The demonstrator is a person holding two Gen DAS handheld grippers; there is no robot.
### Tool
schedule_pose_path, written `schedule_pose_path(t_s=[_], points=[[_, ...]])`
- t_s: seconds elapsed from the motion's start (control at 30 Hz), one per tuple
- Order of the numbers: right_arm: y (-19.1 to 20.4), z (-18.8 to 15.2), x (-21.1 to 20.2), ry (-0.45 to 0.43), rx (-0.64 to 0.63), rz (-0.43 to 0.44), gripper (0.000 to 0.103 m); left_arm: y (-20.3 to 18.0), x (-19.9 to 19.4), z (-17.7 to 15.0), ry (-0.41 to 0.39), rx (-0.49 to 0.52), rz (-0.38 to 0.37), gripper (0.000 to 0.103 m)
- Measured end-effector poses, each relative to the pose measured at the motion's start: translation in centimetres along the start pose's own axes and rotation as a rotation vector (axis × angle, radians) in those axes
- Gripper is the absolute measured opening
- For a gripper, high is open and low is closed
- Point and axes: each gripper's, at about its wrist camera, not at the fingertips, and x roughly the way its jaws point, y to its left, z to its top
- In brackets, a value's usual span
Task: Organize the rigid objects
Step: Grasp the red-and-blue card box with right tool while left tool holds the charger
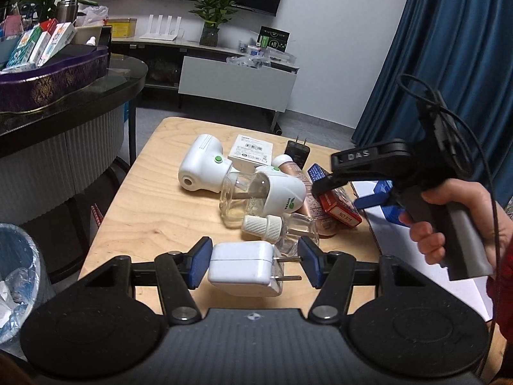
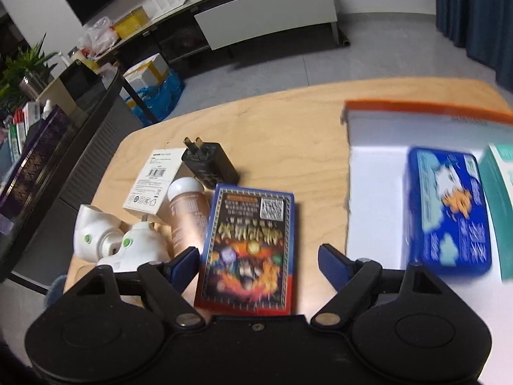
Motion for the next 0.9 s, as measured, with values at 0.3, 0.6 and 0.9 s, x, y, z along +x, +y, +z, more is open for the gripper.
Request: schedule_pose_path(t_s=[0.3,0.6,0.9], points=[[2.0,-2.3,-2.5,-0.120,-0.130,-0.071,0.071,-0.7,0.0,0.4,0.001,0.012,0.014,0.059],[2.6,-5.9,-10.5,-0.291,-0.252,-0.138,0.071,-4.3,-1.0,1.6,-0.044,0.069,-0.014,0.060],[-0.9,-10.2,-17.2,-0.374,-0.169,-0.185,0.071,-8.7,-1.5,2.0,-0.034,0.114,-0.045,0.059]])
